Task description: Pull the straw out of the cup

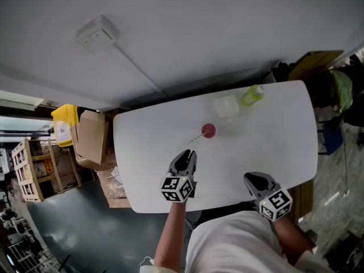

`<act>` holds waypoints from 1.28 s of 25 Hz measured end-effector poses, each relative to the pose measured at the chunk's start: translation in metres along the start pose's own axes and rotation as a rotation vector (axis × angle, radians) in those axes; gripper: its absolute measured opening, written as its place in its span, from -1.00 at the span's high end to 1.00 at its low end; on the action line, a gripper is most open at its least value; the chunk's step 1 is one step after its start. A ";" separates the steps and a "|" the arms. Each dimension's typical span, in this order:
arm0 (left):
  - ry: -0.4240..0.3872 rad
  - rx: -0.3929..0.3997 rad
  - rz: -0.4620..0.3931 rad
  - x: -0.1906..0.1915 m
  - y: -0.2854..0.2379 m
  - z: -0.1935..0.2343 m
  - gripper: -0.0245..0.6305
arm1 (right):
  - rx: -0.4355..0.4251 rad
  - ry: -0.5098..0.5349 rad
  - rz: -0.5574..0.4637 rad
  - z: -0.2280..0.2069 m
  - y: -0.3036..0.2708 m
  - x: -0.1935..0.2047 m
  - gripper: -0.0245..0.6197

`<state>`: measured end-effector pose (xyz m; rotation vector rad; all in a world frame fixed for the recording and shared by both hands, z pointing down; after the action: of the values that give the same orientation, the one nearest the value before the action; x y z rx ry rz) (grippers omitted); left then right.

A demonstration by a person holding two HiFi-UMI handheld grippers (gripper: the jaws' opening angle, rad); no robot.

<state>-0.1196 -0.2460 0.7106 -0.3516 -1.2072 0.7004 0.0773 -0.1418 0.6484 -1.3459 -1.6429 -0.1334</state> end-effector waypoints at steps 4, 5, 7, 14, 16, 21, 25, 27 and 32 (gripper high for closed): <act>-0.008 -0.020 0.024 0.002 -0.021 -0.001 0.63 | -0.009 -0.023 0.017 -0.009 -0.002 0.004 0.80; -0.012 -0.027 0.030 0.002 -0.025 -0.001 0.62 | -0.012 -0.028 0.018 -0.012 -0.003 0.004 0.80; -0.015 -0.046 0.042 0.002 -0.031 -0.001 0.61 | -0.017 -0.036 0.017 -0.016 -0.002 0.005 0.80; -0.005 -0.100 0.057 0.006 -0.047 0.001 0.61 | -0.028 -0.053 0.011 -0.036 0.000 0.004 0.80; -0.004 -0.115 0.050 0.004 -0.049 0.001 0.62 | -0.031 -0.059 0.009 -0.041 0.002 0.006 0.80; 0.008 -0.149 0.028 0.000 -0.050 -0.001 0.83 | -0.041 -0.065 0.009 -0.052 0.006 0.012 0.80; 0.013 -0.164 0.014 -0.003 -0.049 -0.003 0.85 | -0.050 -0.068 0.006 -0.061 0.008 0.016 0.80; 0.013 -0.170 0.010 -0.004 -0.046 -0.003 0.85 | -0.051 -0.067 0.002 -0.063 0.011 0.015 0.80; 0.016 -0.171 0.000 -0.009 -0.038 -0.008 0.85 | -0.044 -0.059 0.000 -0.070 0.020 0.014 0.80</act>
<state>-0.1025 -0.2795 0.7244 -0.4982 -1.2556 0.5941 0.1362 -0.1675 0.6854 -1.3944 -1.6982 -0.1315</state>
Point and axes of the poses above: the fingertips, and each gripper's own axes: y backward along the fingers, z to its left, x out of its underside, the point moved 1 cm from there along y, backward along the fingers, and after that the axes turned 15 degrees about -x, right-handed, at the moved point
